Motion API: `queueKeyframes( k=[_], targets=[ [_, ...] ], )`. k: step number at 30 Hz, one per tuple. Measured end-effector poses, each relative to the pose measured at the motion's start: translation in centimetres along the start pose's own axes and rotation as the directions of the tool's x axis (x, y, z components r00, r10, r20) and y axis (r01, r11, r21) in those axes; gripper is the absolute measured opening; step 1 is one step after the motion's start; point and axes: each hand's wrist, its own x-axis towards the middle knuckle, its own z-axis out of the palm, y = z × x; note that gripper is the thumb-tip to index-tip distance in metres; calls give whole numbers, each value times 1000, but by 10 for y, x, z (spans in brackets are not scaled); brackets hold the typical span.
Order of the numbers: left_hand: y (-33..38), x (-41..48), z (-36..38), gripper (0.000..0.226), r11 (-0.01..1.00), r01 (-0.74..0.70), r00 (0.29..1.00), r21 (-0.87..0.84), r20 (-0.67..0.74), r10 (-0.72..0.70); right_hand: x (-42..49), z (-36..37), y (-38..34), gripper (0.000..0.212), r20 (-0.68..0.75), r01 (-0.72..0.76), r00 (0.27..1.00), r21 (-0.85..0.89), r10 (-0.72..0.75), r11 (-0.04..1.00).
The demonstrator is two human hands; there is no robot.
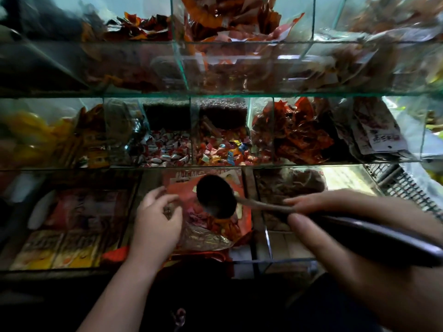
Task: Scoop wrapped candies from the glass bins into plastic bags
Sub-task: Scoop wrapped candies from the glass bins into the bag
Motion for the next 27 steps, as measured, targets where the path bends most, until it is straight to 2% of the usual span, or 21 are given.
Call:
queueKeyframes(
  k=[1,2,5,10,13,15,17,18,21,24,25,27],
  targets=[
    [-3,-5,7,29,999,40,997,20,64,-41,8,11,0,6,-207,-27,978,12,29,1000],
    [-4,-9,14,39,997,70,990,34,121,-73,2,24,-3,7,-266,43,963,13,-37,999],
    [-3,-15,33,59,994,92,969,52,227,-102,31,71,16,9,-103,-3,995,45,8,999],
    [-5,-16,49,78,992,83,953,97,284,-108,68,154,68,19,92,-69,992,-133,81,989],
    [-8,-17,52,79,994,60,951,86,297,-83,75,184,90,19,86,-151,983,-141,164,978],
    [-9,-17,53,79,995,54,952,83,295,-77,76,198,97,16,-12,-282,959,-19,282,959],
    [-10,-17,54,80,995,68,953,70,290,-86,78,203,100,7,-155,-388,898,165,412,907],
    [-10,-16,54,80,995,79,953,58,289,-92,79,202,100,4,-181,-420,864,256,470,871],
    [-10,-16,54,81,995,101,949,21,297,-103,77,191,97,16,-156,-446,793,511,589,735],
    [-11,-17,52,82,992,119,945,-29,310,-104,70,172,92,15,-125,-418,688,738,715,531],
    [-12,-18,51,83,990,129,942,-52,318,-106,66,165,93,15,-113,-410,656,776,746,479],
    [-10,-19,48,83,982,159,939,-103,324,-118,57,154,95,9,-128,-420,599,790,790,446]
  ],
)
